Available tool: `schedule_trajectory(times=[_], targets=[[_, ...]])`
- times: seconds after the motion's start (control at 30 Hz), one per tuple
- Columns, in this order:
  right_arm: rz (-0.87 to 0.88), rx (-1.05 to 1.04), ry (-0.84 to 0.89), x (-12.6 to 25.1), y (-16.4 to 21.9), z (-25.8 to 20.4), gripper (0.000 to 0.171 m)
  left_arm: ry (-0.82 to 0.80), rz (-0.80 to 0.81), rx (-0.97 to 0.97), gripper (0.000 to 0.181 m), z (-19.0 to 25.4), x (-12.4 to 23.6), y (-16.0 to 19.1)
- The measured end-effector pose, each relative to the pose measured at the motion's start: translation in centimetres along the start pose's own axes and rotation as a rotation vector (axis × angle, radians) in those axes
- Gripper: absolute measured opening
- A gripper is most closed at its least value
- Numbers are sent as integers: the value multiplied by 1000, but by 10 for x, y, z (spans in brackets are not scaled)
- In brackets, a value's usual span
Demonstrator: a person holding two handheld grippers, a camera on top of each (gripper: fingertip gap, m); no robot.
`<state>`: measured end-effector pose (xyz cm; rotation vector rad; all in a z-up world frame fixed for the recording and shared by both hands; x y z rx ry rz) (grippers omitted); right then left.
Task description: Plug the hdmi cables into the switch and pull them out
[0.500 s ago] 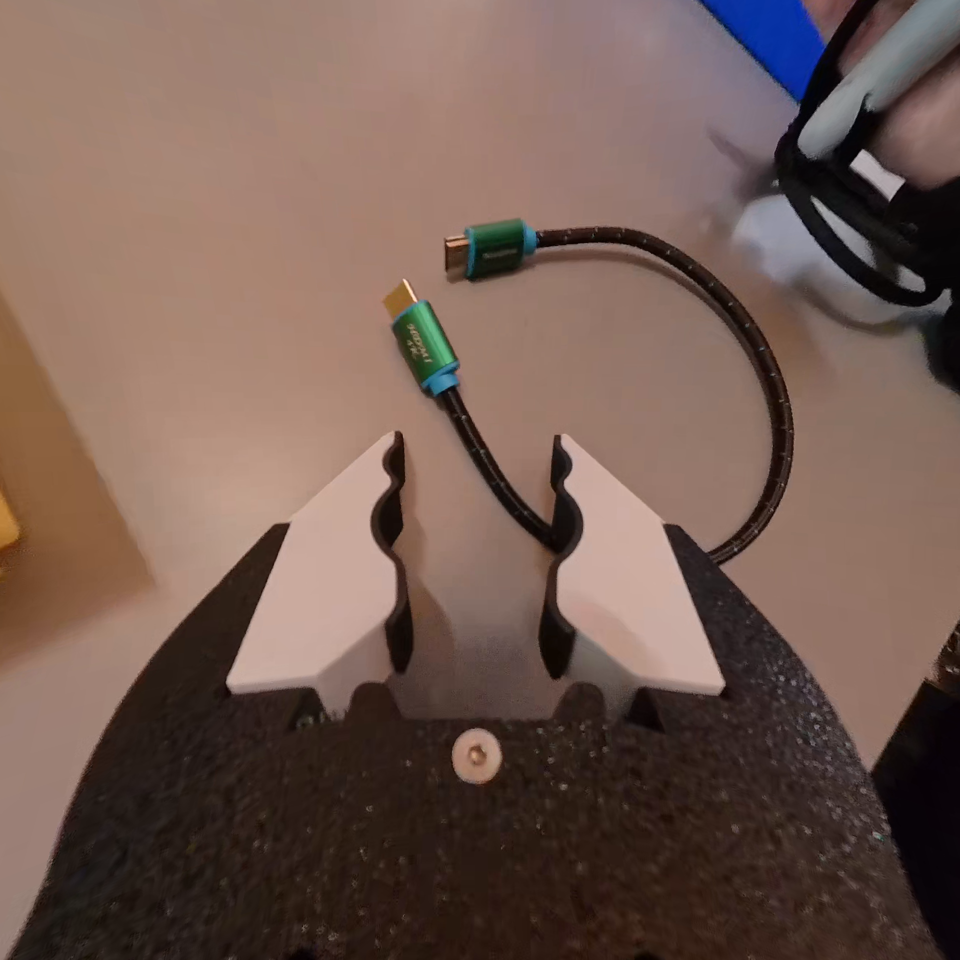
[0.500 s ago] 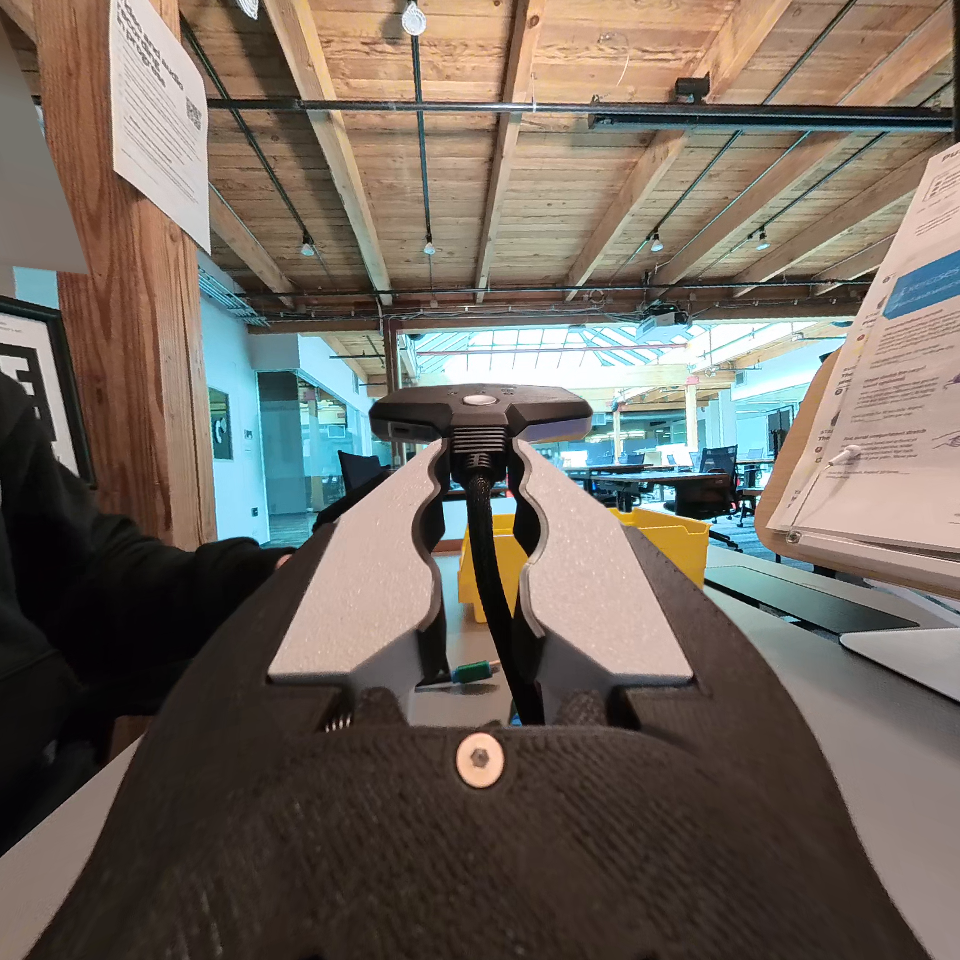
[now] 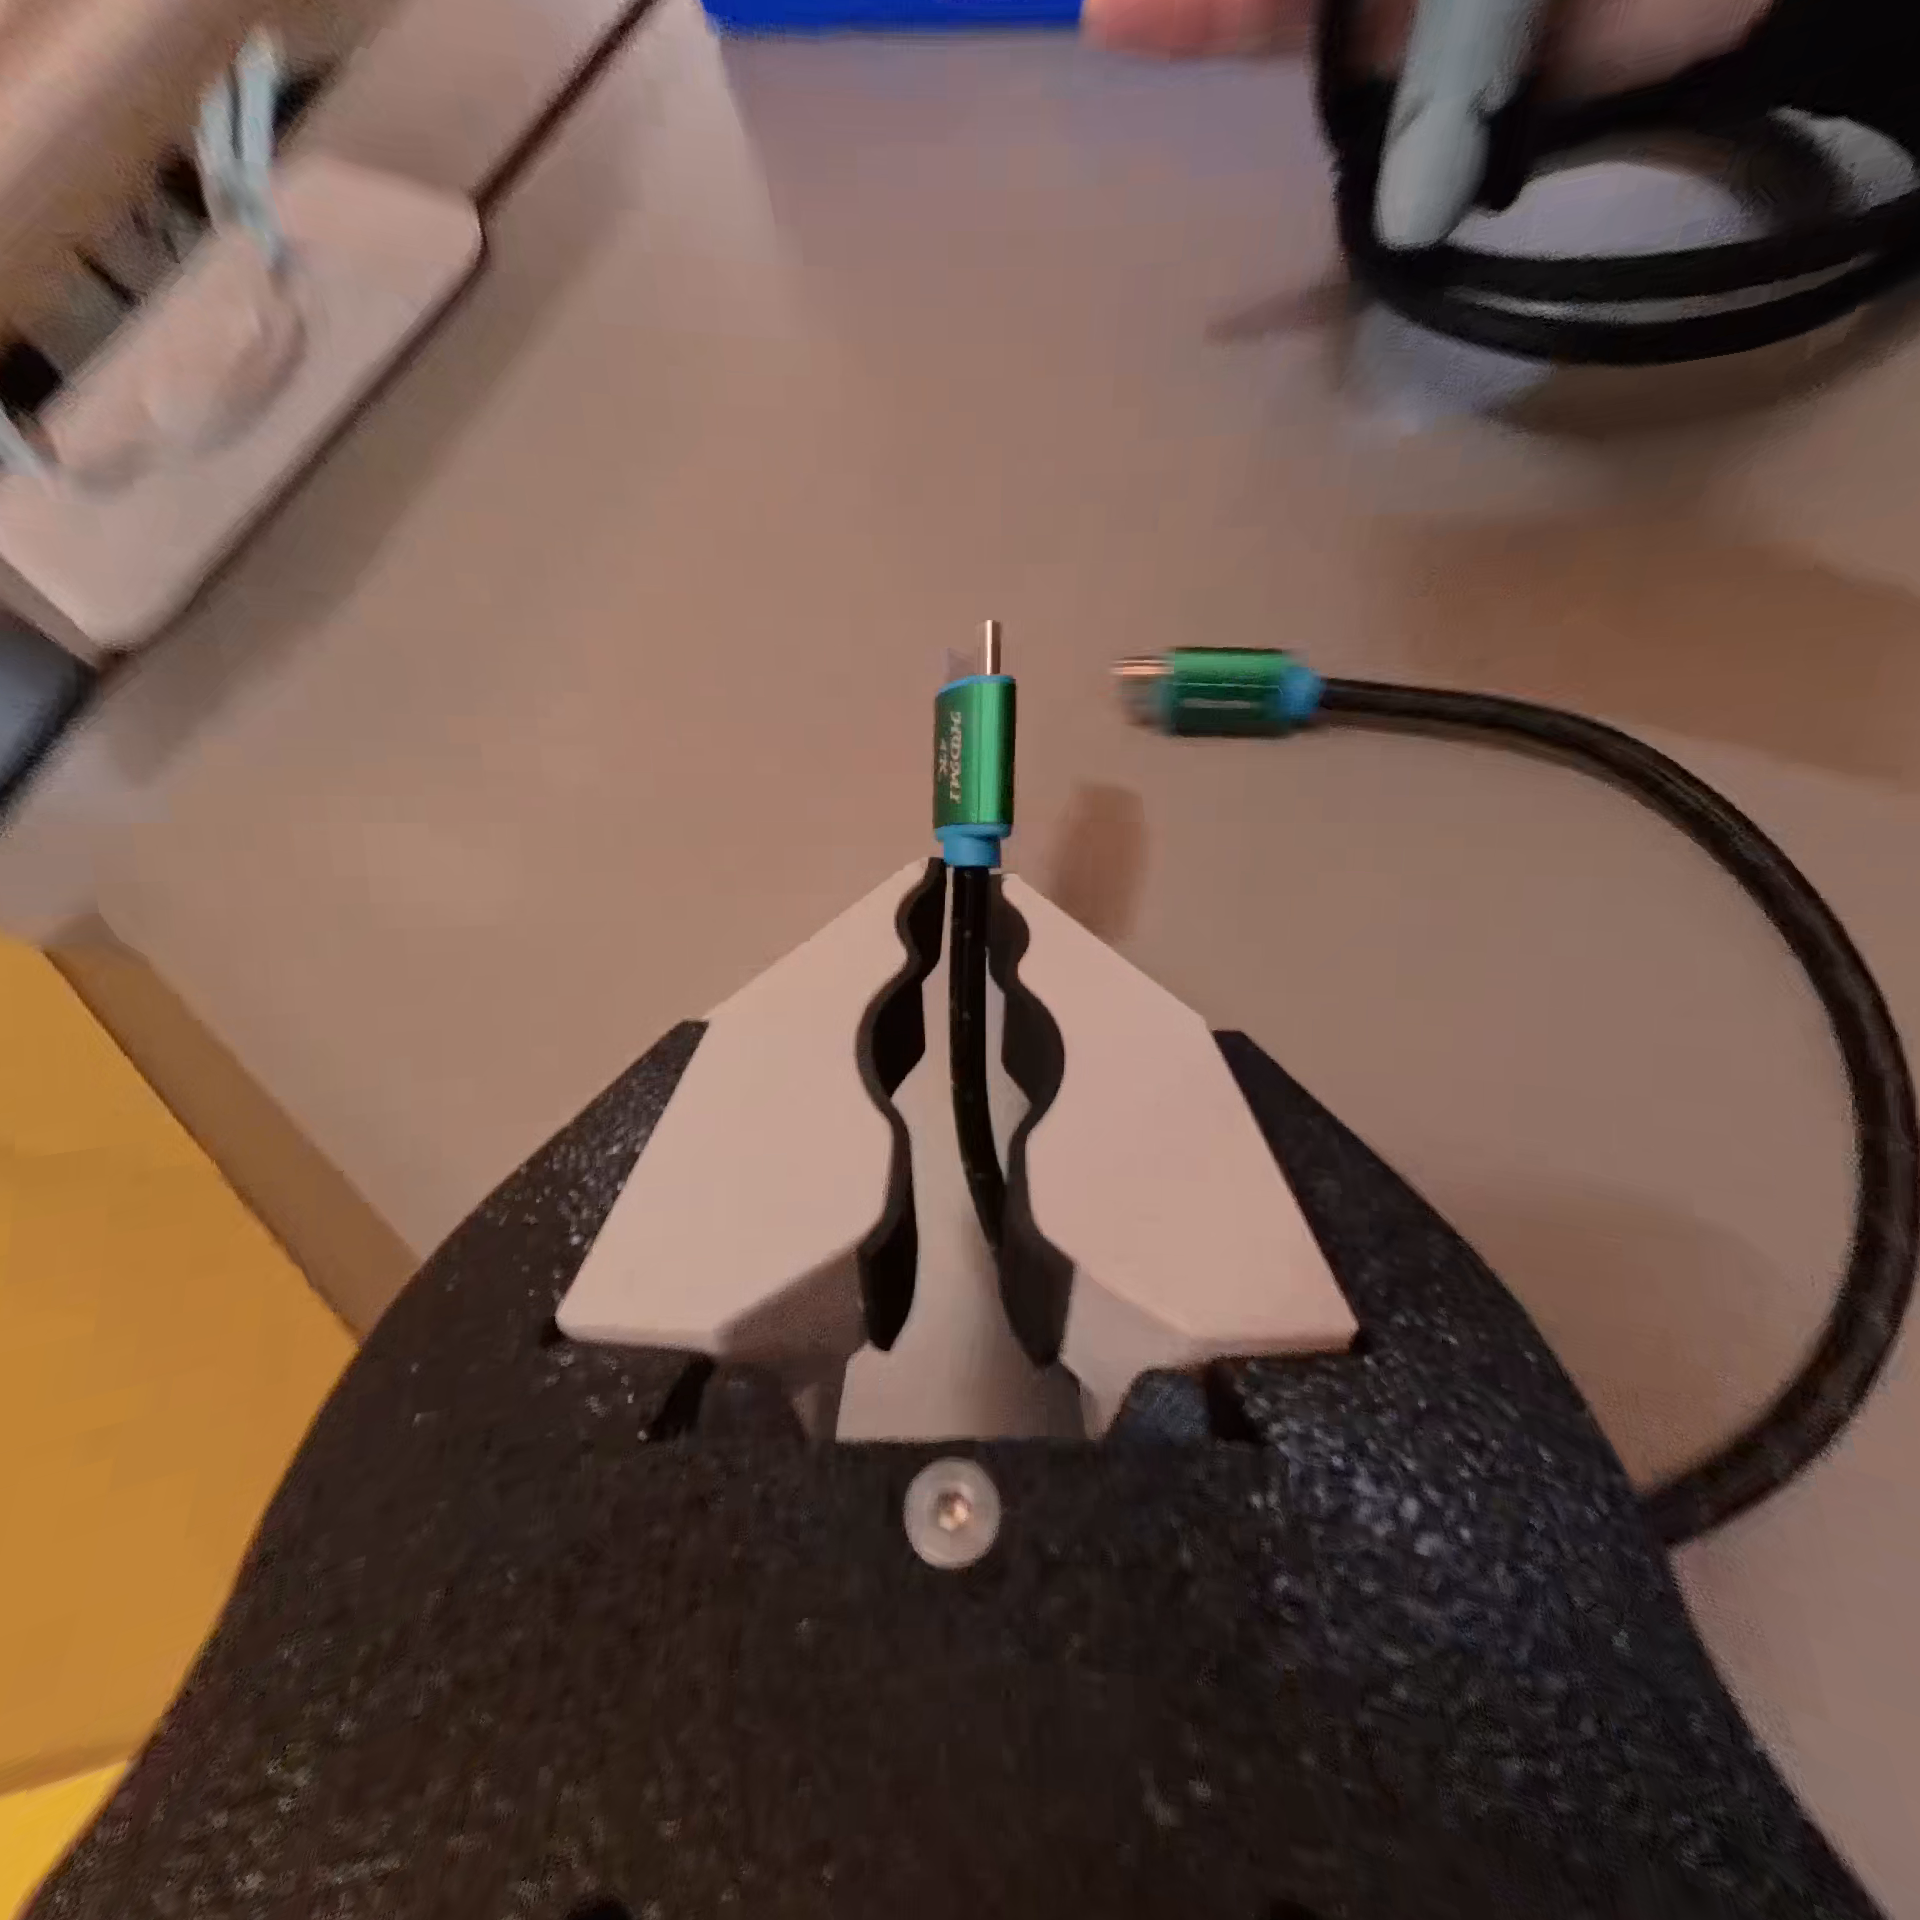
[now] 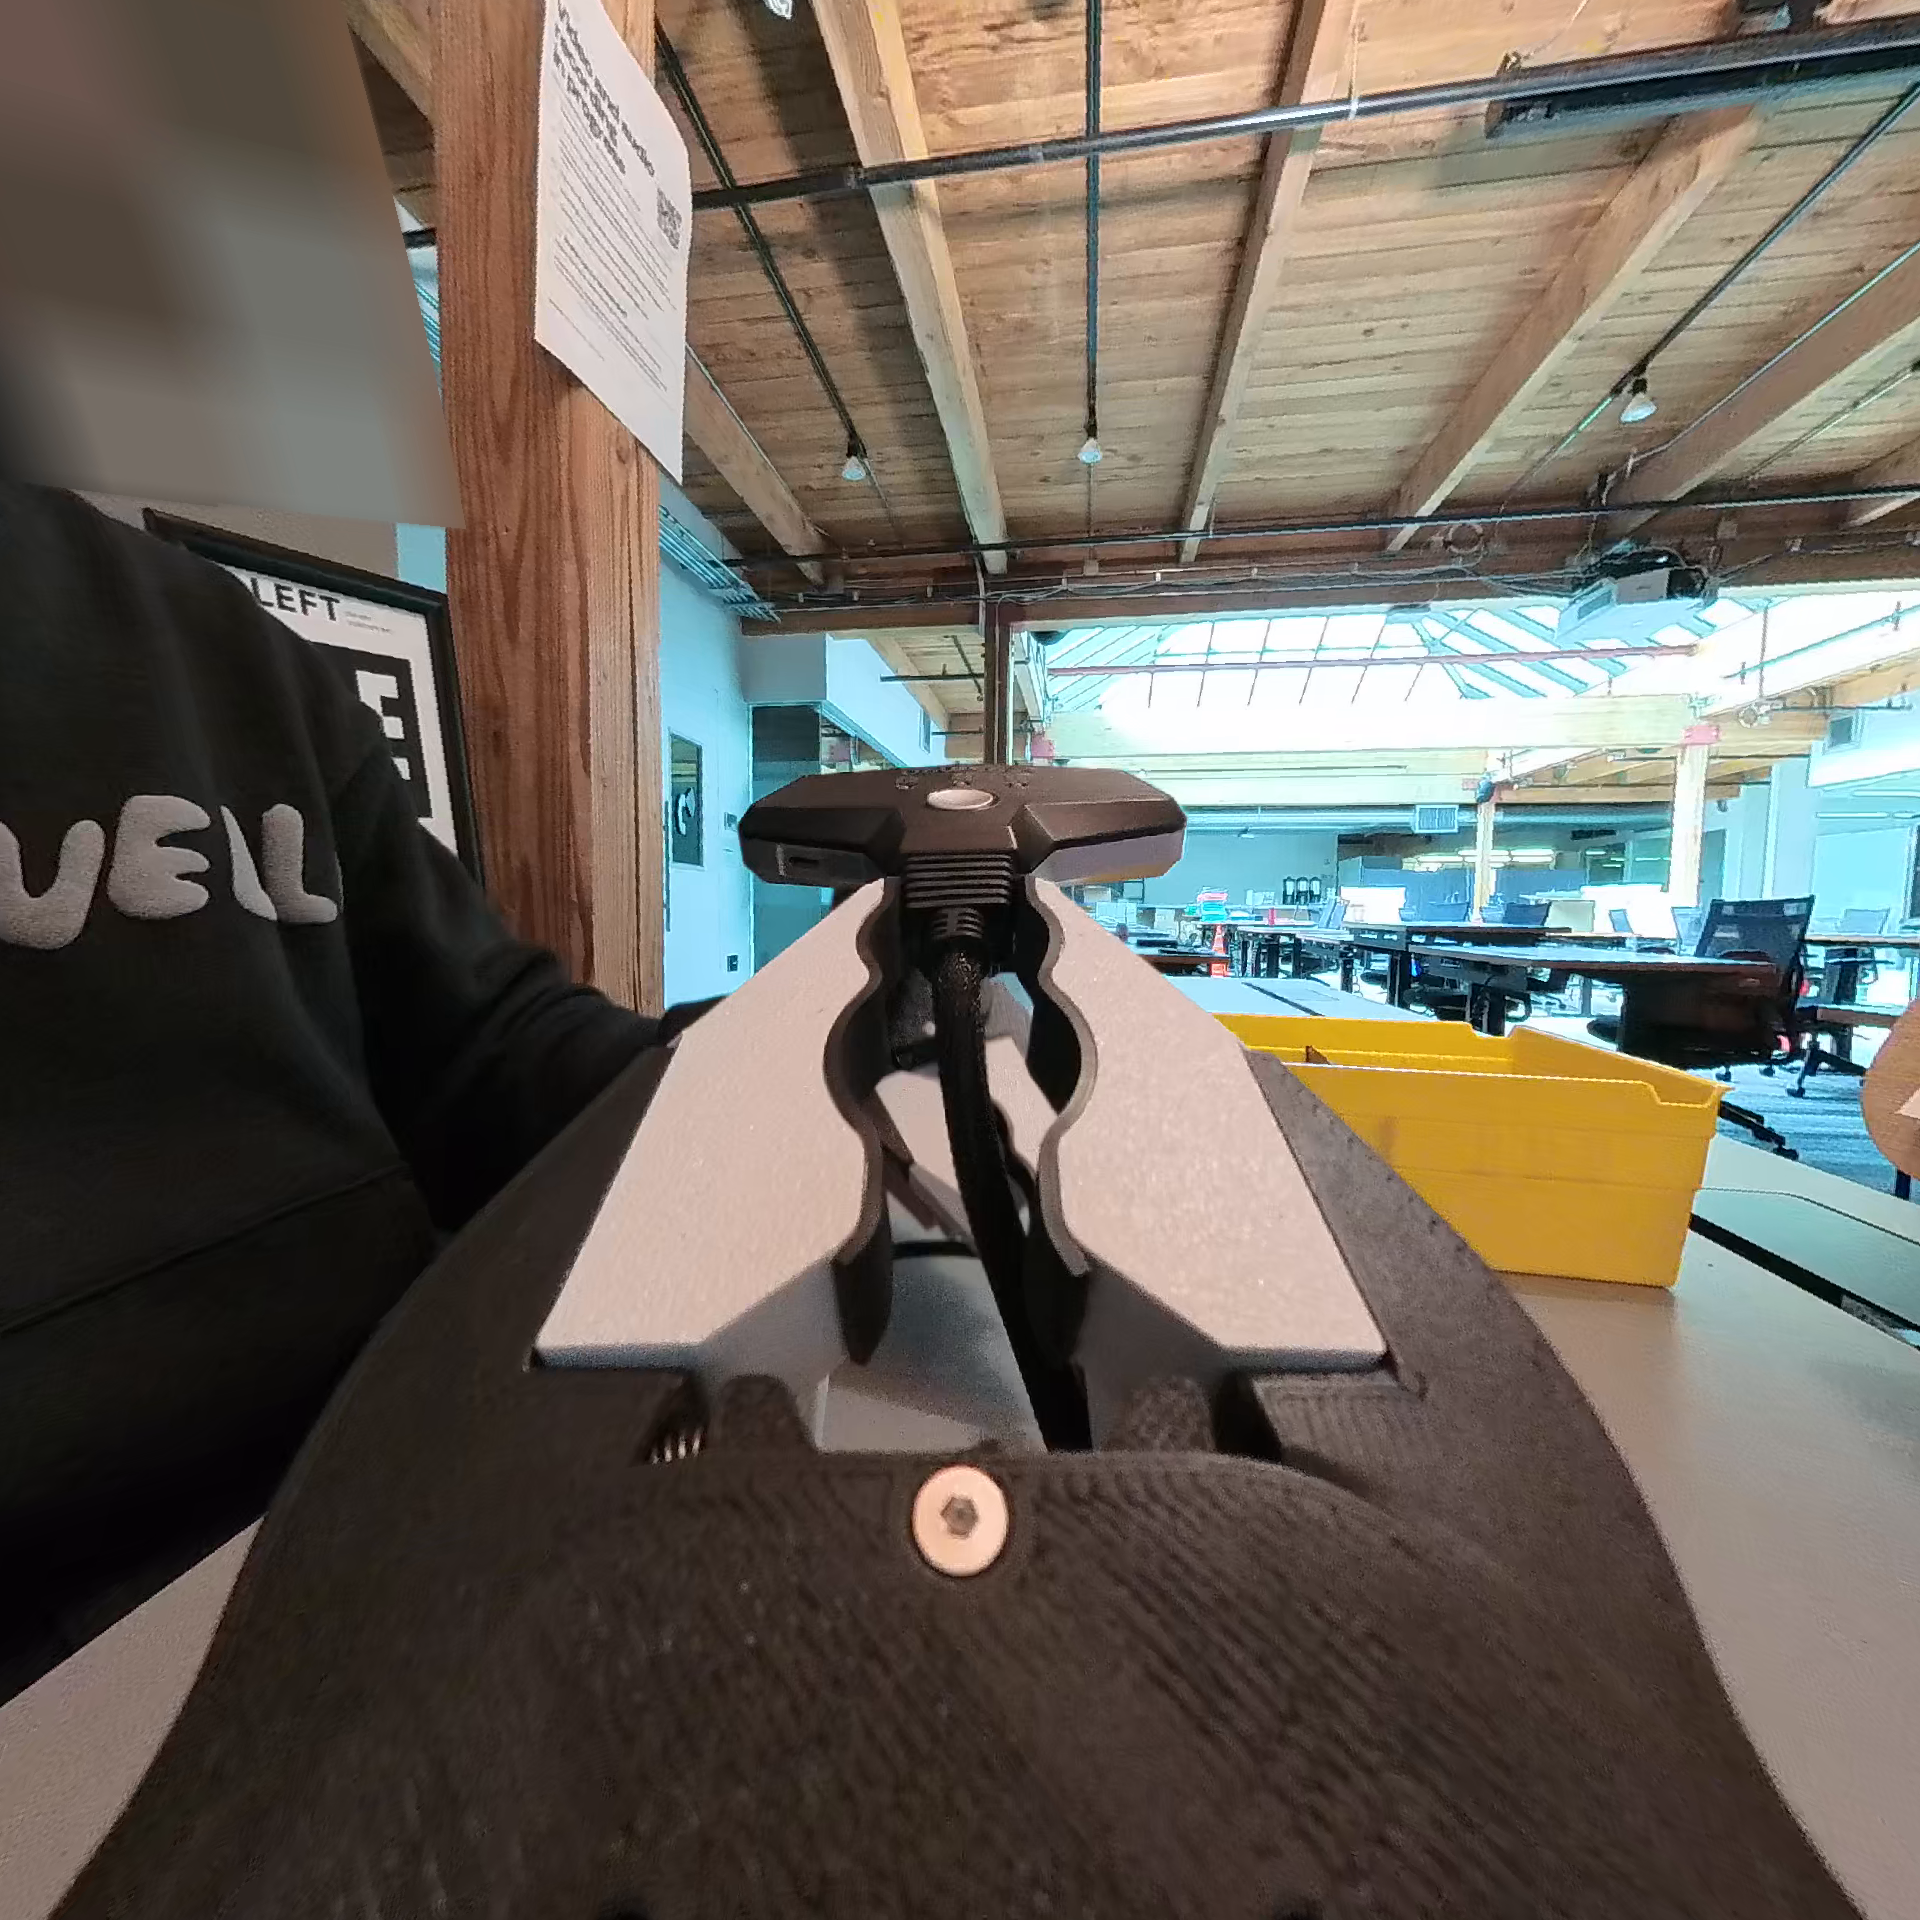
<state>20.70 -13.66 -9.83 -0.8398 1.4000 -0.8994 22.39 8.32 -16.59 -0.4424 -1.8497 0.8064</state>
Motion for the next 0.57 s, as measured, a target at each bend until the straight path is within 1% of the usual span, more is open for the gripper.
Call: schedule_trajectory(times=[0.17, 0.27, 0.33, 0.43, 0.57], targets=[[-32, 5, 43, 0, 2, 4, 20, -46, 6, -258, 4, -2, 31, -27], [-104, 26, 70, 0, 7, 5, 21, -128, -29, -417, 4, -5, 57, -46], [-116, 27, 79, -1, 8, 6, 21, -172, -74, -507, 4, -5, 71, -58], [-130, 27, 80, -2, 10, 6, 21, -216, -145, -580, 3, -7, 86, -69], [-147, 27, 88, -3, 12, 7, 21, -286, -150, -594, 3, -7, 98, -81]])
Point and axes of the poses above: each gripper's, where its closed fingertips meet, x back along the fingers, y out of its underside, z = x × y across the jaws, the point moved 7 cm from there along x, back along the fingers, and after that the axes turned 4 degrees about -z, right-handed, at the moved point
